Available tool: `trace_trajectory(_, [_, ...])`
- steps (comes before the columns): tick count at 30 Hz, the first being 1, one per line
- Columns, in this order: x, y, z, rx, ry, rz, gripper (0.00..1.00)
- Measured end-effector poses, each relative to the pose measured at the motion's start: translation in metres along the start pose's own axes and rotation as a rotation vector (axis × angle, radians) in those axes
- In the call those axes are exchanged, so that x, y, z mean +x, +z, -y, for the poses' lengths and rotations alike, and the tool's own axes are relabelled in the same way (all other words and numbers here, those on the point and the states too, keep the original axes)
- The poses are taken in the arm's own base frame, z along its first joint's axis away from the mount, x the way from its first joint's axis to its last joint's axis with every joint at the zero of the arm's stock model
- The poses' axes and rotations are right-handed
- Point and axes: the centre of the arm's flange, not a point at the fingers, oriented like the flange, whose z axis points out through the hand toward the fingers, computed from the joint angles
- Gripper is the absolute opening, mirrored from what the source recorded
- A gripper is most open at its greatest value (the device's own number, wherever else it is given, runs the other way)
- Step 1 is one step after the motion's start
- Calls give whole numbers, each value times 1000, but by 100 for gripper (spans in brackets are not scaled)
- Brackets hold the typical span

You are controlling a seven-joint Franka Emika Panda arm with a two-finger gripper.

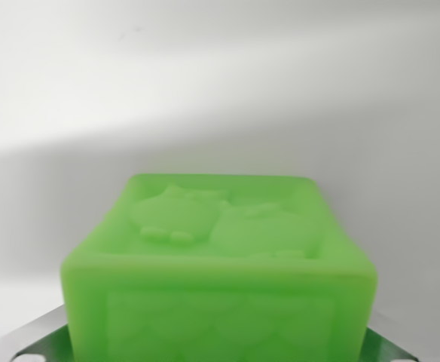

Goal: Stack cube

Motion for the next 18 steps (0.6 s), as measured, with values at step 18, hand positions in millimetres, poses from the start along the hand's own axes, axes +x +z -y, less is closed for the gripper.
trace_trajectory(18, [1,-20,1,5,1,-1,0])
